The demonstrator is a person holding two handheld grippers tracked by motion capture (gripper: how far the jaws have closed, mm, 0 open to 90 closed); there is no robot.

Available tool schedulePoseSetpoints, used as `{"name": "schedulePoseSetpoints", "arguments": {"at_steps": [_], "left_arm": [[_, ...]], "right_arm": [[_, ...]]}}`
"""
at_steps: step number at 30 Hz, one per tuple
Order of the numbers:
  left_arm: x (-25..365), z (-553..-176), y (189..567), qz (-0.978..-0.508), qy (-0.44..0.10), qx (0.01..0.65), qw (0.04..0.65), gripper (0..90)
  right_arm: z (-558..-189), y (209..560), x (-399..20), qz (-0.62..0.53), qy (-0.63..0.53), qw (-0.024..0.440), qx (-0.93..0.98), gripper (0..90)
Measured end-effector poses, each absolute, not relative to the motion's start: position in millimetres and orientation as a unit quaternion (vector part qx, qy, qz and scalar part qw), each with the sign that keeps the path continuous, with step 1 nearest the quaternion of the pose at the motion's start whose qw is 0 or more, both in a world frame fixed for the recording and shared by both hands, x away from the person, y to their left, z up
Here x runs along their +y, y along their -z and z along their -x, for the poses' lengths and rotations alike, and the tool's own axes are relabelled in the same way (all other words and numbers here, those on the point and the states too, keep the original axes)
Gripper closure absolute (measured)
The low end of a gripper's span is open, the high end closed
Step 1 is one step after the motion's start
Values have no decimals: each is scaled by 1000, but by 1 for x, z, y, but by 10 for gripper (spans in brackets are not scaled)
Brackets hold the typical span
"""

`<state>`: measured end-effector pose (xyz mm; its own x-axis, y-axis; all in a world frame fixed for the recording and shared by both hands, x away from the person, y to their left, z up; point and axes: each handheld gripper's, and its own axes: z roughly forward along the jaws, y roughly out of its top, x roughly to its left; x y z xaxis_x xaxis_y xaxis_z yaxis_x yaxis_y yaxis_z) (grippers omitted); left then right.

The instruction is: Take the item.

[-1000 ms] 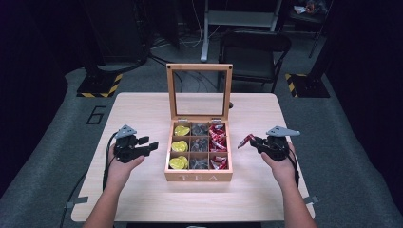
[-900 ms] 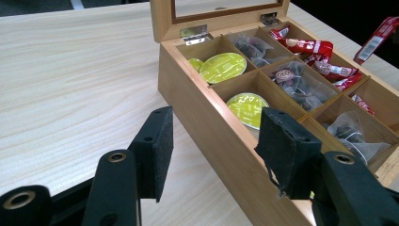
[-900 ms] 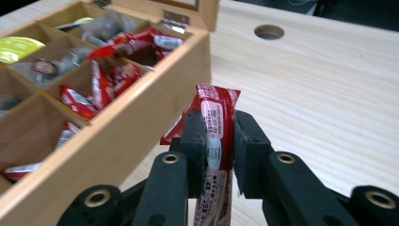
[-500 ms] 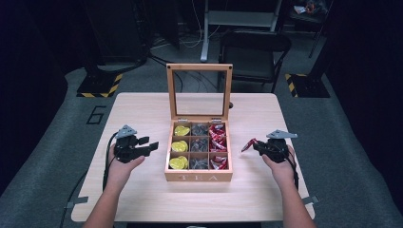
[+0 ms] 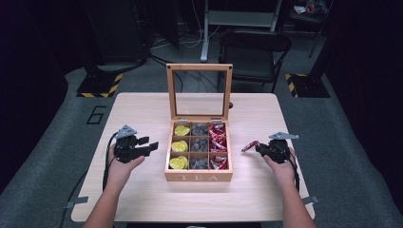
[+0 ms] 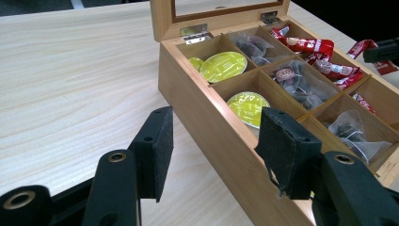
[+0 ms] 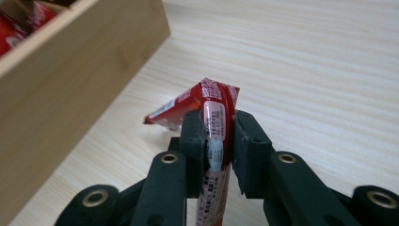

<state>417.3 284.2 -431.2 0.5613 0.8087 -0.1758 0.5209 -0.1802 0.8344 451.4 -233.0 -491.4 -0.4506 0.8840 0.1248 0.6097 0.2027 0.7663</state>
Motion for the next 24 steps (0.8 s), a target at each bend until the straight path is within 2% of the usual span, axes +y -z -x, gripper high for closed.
{"name": "schedulePoseSetpoints", "arguments": {"at_steps": [11, 24], "left_arm": [[284, -417, 431, -752, -157, 442, 463, 457], [285, -418, 432, -753, -157, 443, 460, 457]], "right_arm": [[-455, 499, -238, -506, -382, 169, 755, 749], [-456, 502, -243, -518, -381, 173, 746, 684]]}}
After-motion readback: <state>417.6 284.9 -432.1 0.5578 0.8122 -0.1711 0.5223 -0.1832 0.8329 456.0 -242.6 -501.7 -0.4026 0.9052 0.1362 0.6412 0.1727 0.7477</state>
